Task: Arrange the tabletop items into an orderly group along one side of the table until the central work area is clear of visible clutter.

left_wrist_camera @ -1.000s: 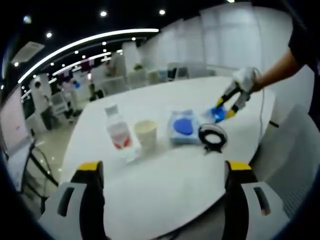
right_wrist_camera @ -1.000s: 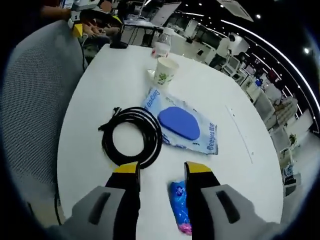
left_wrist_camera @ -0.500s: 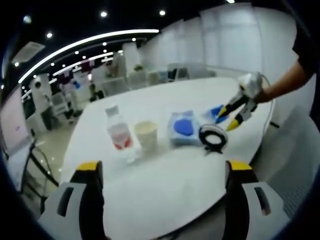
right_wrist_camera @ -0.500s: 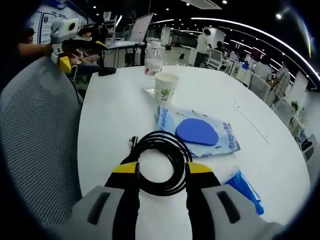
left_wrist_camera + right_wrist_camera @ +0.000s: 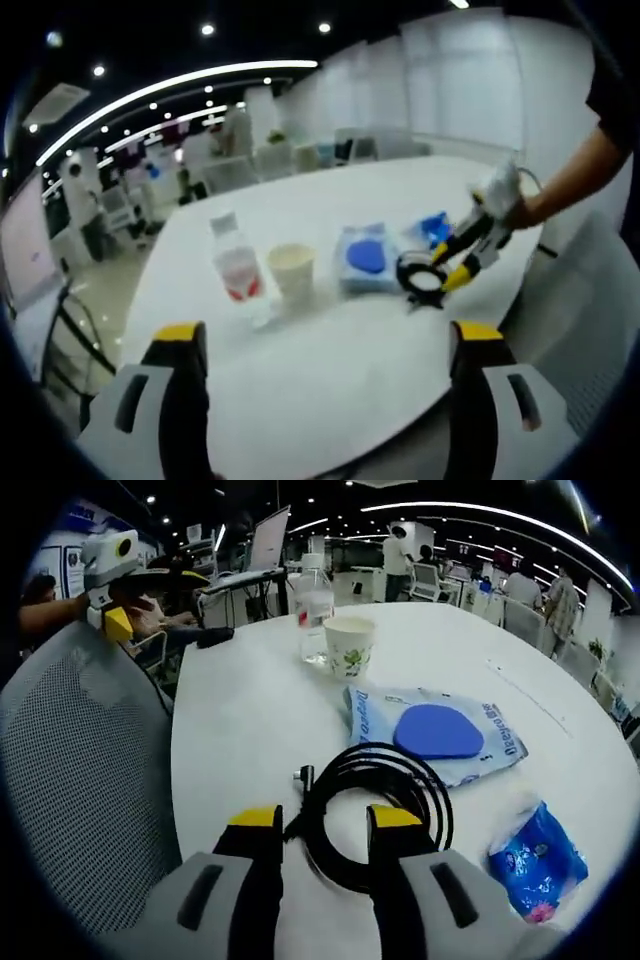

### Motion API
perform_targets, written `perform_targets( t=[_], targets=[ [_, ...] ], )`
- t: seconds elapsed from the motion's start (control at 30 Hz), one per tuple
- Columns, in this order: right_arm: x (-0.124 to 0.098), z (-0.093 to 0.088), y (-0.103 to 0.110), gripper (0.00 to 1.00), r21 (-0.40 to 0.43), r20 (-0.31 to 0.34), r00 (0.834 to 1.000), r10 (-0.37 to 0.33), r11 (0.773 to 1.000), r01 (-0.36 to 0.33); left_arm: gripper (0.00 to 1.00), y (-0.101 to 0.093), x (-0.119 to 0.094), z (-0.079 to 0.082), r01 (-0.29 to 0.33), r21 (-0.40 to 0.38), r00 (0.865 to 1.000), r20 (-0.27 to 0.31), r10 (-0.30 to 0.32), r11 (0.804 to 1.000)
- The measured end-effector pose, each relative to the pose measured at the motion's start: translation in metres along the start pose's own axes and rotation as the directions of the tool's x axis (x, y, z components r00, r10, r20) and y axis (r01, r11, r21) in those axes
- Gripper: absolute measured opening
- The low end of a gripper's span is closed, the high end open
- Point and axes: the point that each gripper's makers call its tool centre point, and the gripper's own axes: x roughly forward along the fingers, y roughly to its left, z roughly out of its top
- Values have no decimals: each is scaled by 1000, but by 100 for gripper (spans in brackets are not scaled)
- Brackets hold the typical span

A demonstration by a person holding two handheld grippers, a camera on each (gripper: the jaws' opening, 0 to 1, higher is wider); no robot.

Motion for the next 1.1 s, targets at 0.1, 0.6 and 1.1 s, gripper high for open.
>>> perform_targets(
  t=[0.1,0.6,1.1],
  targets=[
    [5,-1,0,30,28,-2,1000,-1,1000,1,96,0,0,0,-1,-2,1000,-1,1,1000],
    [26,-10,6,23,41,-29,999,17,999,-16,95,2,-1,0,-9,-12,1000,1,9,1000],
    [33,-13,8,14,82,-34,999,4,997,-1,94,2,-1,-3,-6,-10,1000,-10,6,1000]
  ],
)
